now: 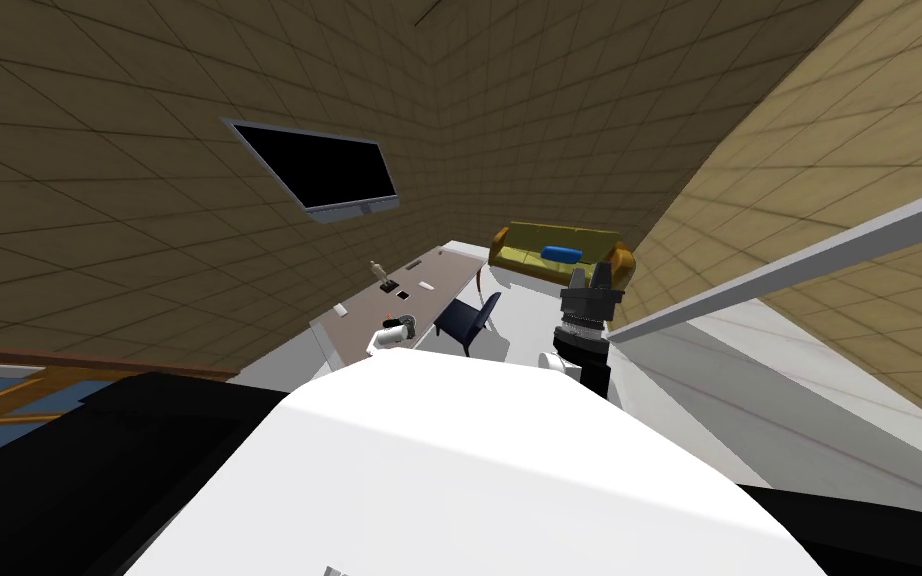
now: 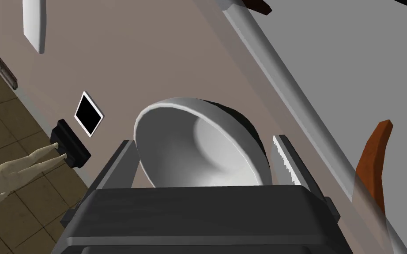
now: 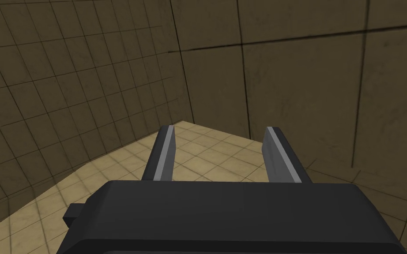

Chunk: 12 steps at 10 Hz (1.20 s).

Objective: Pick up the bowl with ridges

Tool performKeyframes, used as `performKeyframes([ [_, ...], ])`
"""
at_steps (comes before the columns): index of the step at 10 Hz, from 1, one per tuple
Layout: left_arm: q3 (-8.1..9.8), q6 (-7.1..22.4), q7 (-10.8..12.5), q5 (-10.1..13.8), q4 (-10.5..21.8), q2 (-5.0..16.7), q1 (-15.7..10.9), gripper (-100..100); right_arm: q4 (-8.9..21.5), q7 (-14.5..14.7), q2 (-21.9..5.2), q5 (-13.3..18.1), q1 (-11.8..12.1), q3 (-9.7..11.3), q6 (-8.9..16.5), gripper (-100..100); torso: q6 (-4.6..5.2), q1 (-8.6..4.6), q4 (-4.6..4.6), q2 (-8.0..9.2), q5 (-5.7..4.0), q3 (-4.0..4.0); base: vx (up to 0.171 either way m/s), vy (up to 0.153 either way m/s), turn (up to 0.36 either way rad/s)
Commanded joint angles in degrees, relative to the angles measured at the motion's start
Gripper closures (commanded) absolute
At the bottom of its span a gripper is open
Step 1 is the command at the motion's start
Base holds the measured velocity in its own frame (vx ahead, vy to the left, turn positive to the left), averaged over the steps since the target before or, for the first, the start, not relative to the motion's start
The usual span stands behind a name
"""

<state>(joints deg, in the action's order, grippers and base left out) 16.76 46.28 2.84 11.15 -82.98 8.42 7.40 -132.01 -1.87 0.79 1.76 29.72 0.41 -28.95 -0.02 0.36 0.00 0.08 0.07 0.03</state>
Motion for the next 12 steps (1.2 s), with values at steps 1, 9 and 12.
performKeyframes([
  [1,0.0,2.86,0.48,0.69,0.84,0.03,-0.18,-100,0.0,0.0,0.0,0.0,0.0,0.0,0.0,0,0.0,0.0,0.0,0.0,0.0,0.0,-0.014,0.085,0.103],
  [9,0.53,4.07,1.23,1.97,6.54,0.77,-1.42,-100,0.0,0.0,0.01,0.0,-0.01,0.01,0.0,0,0.05,-0.33,0.01,-0.01,-0.07,0.0,-0.01,0.052,0.003],
  [12,1.18,2.21,1.28,2.74,9.43,1.64,-2.04,-100,0.0,0.0,0.01,0.0,-0.01,0.01,0.0,0,0.03,-0.37,0.01,0.01,-0.08,0.01,-0.008,-0.01,-0.065],
])
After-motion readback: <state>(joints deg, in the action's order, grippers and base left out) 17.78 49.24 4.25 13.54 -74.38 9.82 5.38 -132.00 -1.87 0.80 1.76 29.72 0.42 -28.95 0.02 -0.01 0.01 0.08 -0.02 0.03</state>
